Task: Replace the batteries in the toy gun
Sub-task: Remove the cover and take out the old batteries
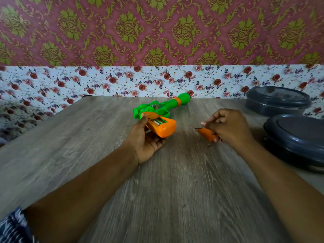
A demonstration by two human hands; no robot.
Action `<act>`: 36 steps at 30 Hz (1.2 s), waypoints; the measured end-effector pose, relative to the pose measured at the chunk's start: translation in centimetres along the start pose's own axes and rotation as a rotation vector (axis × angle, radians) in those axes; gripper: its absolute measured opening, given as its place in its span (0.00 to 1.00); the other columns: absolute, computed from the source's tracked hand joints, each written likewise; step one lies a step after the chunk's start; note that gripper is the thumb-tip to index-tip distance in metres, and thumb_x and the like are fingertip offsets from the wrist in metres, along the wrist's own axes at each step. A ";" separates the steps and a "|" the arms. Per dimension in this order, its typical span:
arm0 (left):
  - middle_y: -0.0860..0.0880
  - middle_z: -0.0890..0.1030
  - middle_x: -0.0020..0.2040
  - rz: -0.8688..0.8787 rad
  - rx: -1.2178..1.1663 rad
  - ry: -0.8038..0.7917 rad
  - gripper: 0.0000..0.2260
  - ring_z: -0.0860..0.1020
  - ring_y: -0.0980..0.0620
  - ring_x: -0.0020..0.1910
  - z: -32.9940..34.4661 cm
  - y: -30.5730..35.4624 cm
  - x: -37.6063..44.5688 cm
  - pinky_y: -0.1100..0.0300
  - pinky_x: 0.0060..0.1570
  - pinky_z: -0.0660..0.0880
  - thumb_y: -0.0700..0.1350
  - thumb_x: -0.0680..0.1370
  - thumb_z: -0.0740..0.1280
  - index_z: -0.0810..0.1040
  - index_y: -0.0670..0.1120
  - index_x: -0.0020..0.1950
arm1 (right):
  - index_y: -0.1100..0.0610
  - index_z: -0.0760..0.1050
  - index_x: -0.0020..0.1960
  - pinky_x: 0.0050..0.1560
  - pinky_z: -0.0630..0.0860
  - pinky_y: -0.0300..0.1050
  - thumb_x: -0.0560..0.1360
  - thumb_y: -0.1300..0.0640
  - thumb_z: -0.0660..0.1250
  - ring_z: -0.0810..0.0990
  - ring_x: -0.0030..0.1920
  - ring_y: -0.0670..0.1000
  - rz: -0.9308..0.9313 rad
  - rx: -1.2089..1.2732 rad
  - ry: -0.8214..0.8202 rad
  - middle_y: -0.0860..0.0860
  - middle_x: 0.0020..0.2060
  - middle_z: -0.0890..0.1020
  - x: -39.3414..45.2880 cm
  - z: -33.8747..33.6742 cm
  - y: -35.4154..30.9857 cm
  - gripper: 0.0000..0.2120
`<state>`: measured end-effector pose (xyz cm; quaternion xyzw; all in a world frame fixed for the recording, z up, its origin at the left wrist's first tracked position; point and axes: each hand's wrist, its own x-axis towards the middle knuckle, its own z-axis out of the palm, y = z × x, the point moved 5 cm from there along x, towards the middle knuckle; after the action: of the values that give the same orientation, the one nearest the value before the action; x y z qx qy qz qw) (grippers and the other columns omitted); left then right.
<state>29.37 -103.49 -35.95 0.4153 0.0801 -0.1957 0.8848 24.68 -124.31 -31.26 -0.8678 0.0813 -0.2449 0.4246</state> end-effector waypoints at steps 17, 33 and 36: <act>0.45 0.79 0.43 0.160 0.154 -0.085 0.25 0.79 0.50 0.40 0.3 0.3 0.3 0.54 0.36 0.77 0.63 0.79 0.49 0.73 0.46 0.57 | 0.60 0.75 0.44 0.38 0.80 0.39 0.77 0.66 0.60 0.80 0.36 0.50 -0.054 0.690 -0.212 0.53 0.38 0.80 -1.3 5.4 -6.6 0.07; 0.37 0.78 0.60 0.190 0.242 -0.137 0.25 0.78 0.43 0.52 0.3 -0.2 1.5 0.45 0.53 0.76 0.62 0.79 0.50 0.75 0.47 0.60 | 0.51 0.70 0.45 0.48 0.80 0.47 0.75 0.66 0.61 0.82 0.45 0.48 -0.522 0.195 0.009 0.48 0.41 0.80 -3.2 6.8 -7.9 0.10; 0.38 0.79 0.59 0.191 0.244 -0.141 0.25 0.78 0.43 0.51 0.2 -0.1 1.5 0.47 0.51 0.77 0.62 0.79 0.50 0.74 0.47 0.61 | 0.51 0.70 0.45 0.51 0.79 0.47 0.76 0.68 0.60 0.80 0.47 0.47 -0.520 0.171 -0.023 0.48 0.43 0.79 -3.2 7.0 -7.9 0.11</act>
<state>30.66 -104.13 -36.38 0.5106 -0.0465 -0.1476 0.8458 24.85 -113.38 -29.91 -0.8232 -0.1701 -0.3421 0.4201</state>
